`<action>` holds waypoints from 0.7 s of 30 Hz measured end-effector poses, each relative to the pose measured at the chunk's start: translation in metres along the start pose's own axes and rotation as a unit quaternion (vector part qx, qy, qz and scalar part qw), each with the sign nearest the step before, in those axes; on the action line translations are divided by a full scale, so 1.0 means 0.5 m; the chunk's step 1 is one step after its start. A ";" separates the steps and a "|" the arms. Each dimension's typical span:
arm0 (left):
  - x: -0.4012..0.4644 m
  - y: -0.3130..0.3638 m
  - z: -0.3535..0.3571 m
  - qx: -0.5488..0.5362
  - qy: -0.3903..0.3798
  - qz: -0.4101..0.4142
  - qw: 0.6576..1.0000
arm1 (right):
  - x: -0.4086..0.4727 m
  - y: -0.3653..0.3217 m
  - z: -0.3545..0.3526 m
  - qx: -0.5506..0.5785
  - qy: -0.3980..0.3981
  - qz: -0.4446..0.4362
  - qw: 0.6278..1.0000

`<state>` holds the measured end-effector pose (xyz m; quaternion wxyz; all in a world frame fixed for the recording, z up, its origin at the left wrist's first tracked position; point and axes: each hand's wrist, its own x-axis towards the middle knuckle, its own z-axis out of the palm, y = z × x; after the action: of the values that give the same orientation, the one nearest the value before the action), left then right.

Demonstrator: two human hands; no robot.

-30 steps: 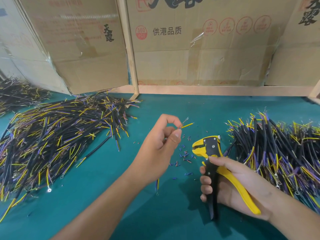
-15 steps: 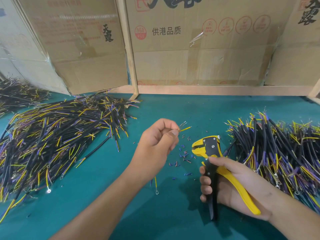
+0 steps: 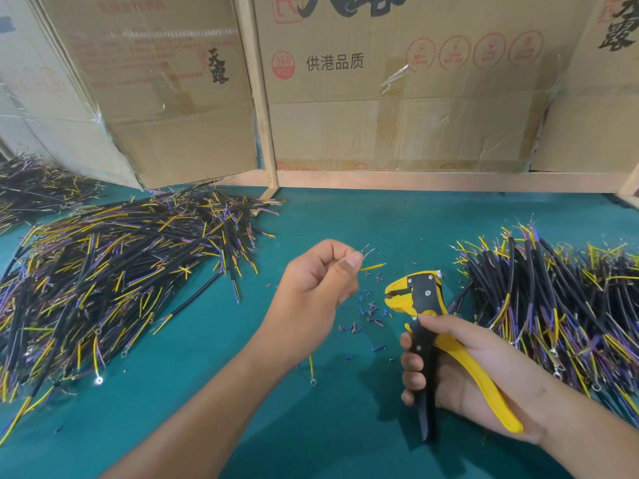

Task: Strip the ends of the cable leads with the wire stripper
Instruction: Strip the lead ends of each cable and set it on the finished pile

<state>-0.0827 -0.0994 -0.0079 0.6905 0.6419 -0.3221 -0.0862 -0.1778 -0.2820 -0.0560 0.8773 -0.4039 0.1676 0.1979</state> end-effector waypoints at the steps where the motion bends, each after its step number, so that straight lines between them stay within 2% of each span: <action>1: 0.000 0.002 0.000 -0.001 0.000 0.002 1.000 | 0.000 0.000 0.000 0.001 0.001 -0.001 1.000; 16: -0.002 0.012 0.003 -0.050 0.037 -0.003 0.998 | -0.004 0.001 0.009 -0.007 0.000 -0.016 1.000; 21: -0.001 0.011 0.003 -0.053 0.043 0.028 0.997 | -0.015 0.006 0.018 -0.021 -0.023 -0.079 0.996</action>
<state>-0.0857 -0.0994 -0.0029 0.7391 0.5980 -0.3049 -0.0567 -0.1847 -0.2748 -0.0492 0.8849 -0.4298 0.1108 0.1410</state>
